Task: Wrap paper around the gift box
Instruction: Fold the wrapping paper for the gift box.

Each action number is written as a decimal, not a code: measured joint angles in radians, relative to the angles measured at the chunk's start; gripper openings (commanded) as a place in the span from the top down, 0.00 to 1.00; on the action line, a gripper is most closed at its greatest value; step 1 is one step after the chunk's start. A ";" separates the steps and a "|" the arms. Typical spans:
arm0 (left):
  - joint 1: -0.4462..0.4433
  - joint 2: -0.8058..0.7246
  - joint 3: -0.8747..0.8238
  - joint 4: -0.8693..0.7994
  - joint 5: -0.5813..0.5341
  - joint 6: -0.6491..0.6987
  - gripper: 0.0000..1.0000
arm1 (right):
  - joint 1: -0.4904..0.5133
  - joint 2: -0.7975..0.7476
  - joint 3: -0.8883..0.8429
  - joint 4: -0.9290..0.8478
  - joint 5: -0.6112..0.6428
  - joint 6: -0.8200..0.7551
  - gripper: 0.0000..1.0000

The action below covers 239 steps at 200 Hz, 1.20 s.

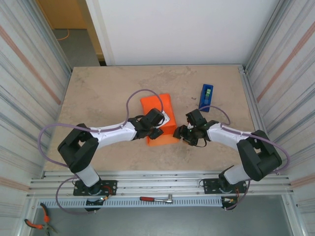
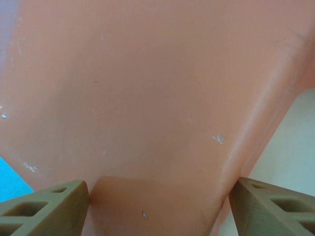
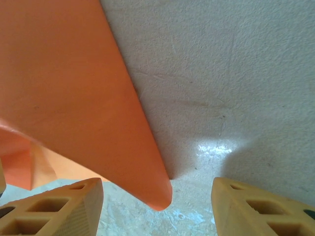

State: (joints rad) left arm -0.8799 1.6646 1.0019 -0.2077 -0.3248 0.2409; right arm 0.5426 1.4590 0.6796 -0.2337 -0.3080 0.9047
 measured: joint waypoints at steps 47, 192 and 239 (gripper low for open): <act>-0.014 0.007 -0.012 0.031 -0.040 0.003 0.26 | 0.002 0.032 0.014 0.020 0.000 0.000 0.51; -0.019 0.026 -0.013 0.068 -0.074 0.002 0.27 | 0.034 0.060 0.039 0.039 -0.007 -0.007 1.00; -0.022 0.030 -0.013 0.072 -0.081 0.002 0.27 | 0.075 0.060 0.084 0.040 -0.003 -0.007 1.00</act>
State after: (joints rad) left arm -0.9020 1.6943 0.9886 -0.1352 -0.4057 0.2432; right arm 0.6174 1.5192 0.7639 -0.1936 -0.3107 0.8974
